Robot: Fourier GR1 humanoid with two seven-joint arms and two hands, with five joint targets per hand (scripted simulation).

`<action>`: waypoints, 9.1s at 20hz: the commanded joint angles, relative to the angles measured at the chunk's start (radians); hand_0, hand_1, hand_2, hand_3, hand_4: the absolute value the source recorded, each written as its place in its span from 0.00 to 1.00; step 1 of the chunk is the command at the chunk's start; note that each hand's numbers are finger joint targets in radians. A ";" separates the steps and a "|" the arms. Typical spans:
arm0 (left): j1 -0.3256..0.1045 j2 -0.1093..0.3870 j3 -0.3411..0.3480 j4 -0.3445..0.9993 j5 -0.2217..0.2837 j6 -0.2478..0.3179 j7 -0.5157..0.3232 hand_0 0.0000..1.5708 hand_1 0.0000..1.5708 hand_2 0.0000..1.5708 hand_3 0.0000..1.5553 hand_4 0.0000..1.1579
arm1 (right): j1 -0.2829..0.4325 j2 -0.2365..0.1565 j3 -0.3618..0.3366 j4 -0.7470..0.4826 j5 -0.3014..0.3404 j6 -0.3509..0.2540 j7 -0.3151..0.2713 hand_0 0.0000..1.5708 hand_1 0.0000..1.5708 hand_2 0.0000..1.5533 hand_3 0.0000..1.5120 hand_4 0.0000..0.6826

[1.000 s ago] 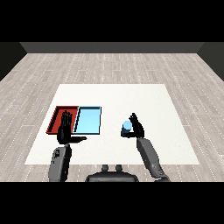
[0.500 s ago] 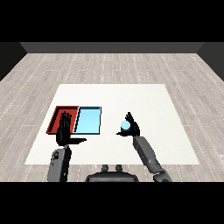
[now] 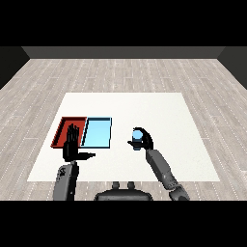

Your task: Pick the blue can and put it in the blue box

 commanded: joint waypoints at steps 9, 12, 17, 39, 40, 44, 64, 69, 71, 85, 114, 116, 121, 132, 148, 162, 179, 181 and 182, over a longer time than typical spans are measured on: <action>-0.062 -0.007 -0.020 0.013 -0.002 0.008 0.054 0.00 0.00 0.00 0.00 0.00 | -0.049 -0.012 -0.010 -0.076 0.067 -0.088 0.097 0.98 0.98 0.95 0.94 0.97; -0.010 -0.002 -0.014 0.019 -0.012 -0.006 0.007 0.00 0.00 0.00 0.00 0.00 | 0.013 -0.005 -0.005 -0.145 0.094 -0.052 0.071 0.96 0.96 0.94 0.94 0.96; -0.069 0.004 -0.062 0.023 -0.065 0.028 0.092 0.00 0.00 0.00 0.00 0.00 | 0.037 -0.033 -0.001 -0.269 0.107 -0.041 0.117 0.94 0.94 0.94 0.93 0.94; -0.152 -0.043 -0.359 0.234 -0.032 0.186 0.051 0.00 0.00 0.00 0.00 0.00 | -0.046 0.007 0.024 -0.415 0.169 -0.054 0.151 0.91 0.91 0.92 0.93 0.96; -0.204 -0.043 -0.286 0.209 -0.054 0.153 0.135 0.00 0.00 0.00 0.00 0.00 | -0.097 0.007 -0.021 -0.221 0.165 0.003 0.006 0.91 0.91 0.92 0.93 0.97; -0.205 -0.043 -0.377 0.263 -0.045 0.224 0.079 0.00 0.00 0.00 0.00 0.00 | -0.094 0.007 0.027 -0.395 0.169 -0.052 0.162 0.91 0.91 0.93 0.93 0.97; -0.480 -0.043 -0.444 0.556 0.124 0.328 0.087 0.00 0.00 0.00 0.00 0.00 | -0.067 0.007 0.178 -0.427 0.126 -0.099 0.122 0.89 0.89 0.93 0.93 0.99; -0.400 -0.043 -0.466 0.587 0.119 0.286 -0.011 0.00 0.00 0.00 0.00 0.00 | 0.000 0.007 0.252 -0.537 0.163 -0.151 0.151 0.89 0.89 0.92 0.92 0.96; -0.444 -0.043 -0.513 0.532 0.140 0.353 0.081 0.00 0.00 0.00 0.00 0.00 | -0.093 0.007 0.237 -0.417 0.123 -0.154 0.111 0.89 0.89 0.92 0.92 0.95; -0.445 0.002 -0.560 0.601 0.043 0.416 -0.010 0.00 0.00 0.00 0.00 0.24 | -0.091 0.007 0.356 -0.462 0.084 -0.192 0.121 0.80 0.80 0.91 0.92 0.90; -0.468 -0.041 -0.628 0.568 0.156 0.595 -0.005 0.91 0.91 0.86 0.64 0.59 | -0.088 0.006 0.380 -0.462 -0.058 -0.188 0.091 0.81 0.81 0.88 0.88 0.61; -0.456 -0.042 -0.587 0.579 0.137 0.582 0.084 1.00 1.00 0.98 0.95 0.66 | -0.123 0.006 0.386 -0.438 -0.072 -0.208 0.134 0.69 0.69 0.72 0.53 0.00; -0.494 -0.042 -0.573 0.648 0.182 0.545 0.020 1.00 1.00 0.97 0.93 0.95 | -0.127 0.006 0.370 -0.430 -0.040 -0.202 0.137 0.00 0.00 0.00 0.00 0.00; -0.521 -0.032 -0.543 0.658 0.128 0.552 0.048 1.00 1.00 1.00 0.97 0.98 | -0.071 -0.039 0.285 -0.553 -0.039 -0.128 0.220 0.00 0.00 0.00 0.00 0.00; -0.554 0.020 -0.457 0.723 0.080 0.532 0.051 1.00 1.00 1.00 0.96 0.98 | 0.261 -0.178 0.149 -0.965 -0.050 -0.078 0.228 0.00 0.00 0.00 0.00 0.00; -0.592 0.239 -0.256 0.965 0.096 0.452 0.145 1.00 1.00 1.00 0.97 0.94 | 0.400 -0.229 -0.058 -0.974 -0.116 -0.023 0.161 0.00 0.00 0.00 0.00 0.00; -0.792 0.156 -0.279 1.521 -0.078 0.550 0.290 0.97 0.97 0.89 0.73 0.78 | 0.321 -0.184 -0.108 -0.788 -0.109 0.003 0.145 0.00 0.00 0.00 0.00 0.00; -0.826 0.155 -0.273 1.549 -0.076 0.482 0.333 0.92 0.92 0.86 0.64 0.74 | 0.328 -0.192 -0.144 -0.768 -0.147 0.037 0.137 0.00 0.00 0.00 0.00 0.00; -0.836 0.147 -0.274 1.556 -0.076 0.461 0.344 0.94 0.94 0.90 0.57 0.75 | 0.342 -0.141 -0.090 -0.765 -0.107 0.024 0.085 0.00 0.00 0.00 0.00 0.00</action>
